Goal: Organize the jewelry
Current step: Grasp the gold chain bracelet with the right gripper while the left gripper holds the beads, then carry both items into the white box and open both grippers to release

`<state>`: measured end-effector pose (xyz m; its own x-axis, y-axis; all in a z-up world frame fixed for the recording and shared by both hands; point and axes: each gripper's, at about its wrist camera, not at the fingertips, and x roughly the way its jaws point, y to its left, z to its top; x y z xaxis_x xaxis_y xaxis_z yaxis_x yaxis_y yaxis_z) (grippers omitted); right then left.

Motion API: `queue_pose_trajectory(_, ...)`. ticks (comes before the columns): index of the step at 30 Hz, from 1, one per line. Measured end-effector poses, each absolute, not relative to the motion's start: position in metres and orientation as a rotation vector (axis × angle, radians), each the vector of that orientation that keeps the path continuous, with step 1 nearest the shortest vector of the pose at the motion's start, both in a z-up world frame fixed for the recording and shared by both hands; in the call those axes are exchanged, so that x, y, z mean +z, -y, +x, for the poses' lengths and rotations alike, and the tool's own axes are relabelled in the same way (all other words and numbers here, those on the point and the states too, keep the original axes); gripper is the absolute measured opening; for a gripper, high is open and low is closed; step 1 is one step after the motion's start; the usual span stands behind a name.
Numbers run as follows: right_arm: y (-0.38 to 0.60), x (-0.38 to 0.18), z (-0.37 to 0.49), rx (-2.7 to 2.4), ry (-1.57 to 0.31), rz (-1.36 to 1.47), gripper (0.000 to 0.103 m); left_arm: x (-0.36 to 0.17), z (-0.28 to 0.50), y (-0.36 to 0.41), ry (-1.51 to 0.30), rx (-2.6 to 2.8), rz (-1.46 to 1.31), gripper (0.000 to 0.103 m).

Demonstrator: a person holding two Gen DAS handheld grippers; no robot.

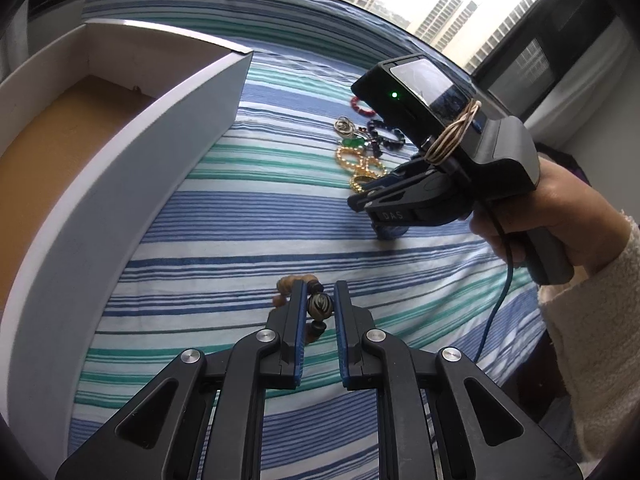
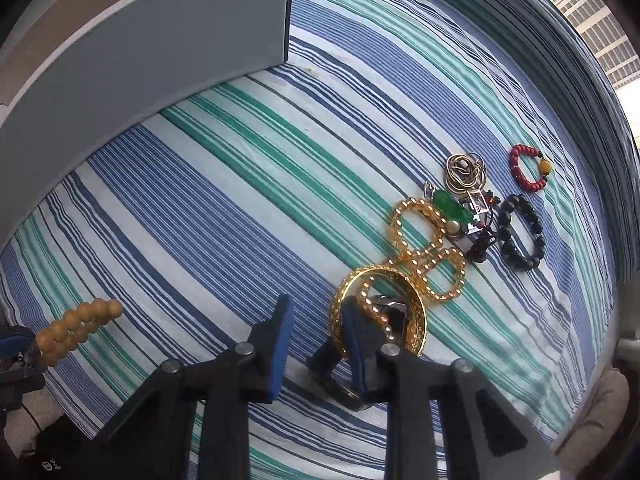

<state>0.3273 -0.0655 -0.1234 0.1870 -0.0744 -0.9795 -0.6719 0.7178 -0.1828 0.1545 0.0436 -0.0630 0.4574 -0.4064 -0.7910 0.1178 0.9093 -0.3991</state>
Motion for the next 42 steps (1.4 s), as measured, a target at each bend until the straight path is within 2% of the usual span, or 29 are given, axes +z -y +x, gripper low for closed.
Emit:
queue_pose_trajectory(1,0.066,-0.124,0.327,0.447,-1.328,-0.702,0.009,-0.064,0.154,-0.045,-1.053,-0.327,-0.312,0.011)
queue_pose_trajectory(2,0.068,-0.123,0.327,0.432,-1.318,-0.701,0.007,-0.064,0.153,-0.047,-1.056,-0.326,-0.318,0.011)
queue_pose_trajectory(16,0.140,-0.013,0.295,0.557,-1.085,-0.295,0.007,-0.022,0.128,-0.071,-1.018,-0.302,-0.409,0.011)
queue_pose_trajectory(25,0.070,0.043,0.246,0.773,-0.897,-0.271,0.007,0.049,0.094,-0.140,-0.903,-0.168,-0.407,0.011)
queue_pose_trajectory(29,0.011,0.059,0.234,0.894,-0.844,-0.266,0.007,0.061,0.092,-0.189,-0.859,-0.046,-0.406,0.011)
queue_pose_trajectory(35,-0.086,0.048,0.236,1.003,-0.850,-0.320,0.007,0.033,0.104,-0.264,-0.862,0.146,-0.438,0.011)
queue_pose_trajectory(42,-0.176,-0.010,0.261,0.977,-0.959,-0.427,0.007,-0.031,0.121,-0.320,-0.957,0.304,-0.456,0.011)
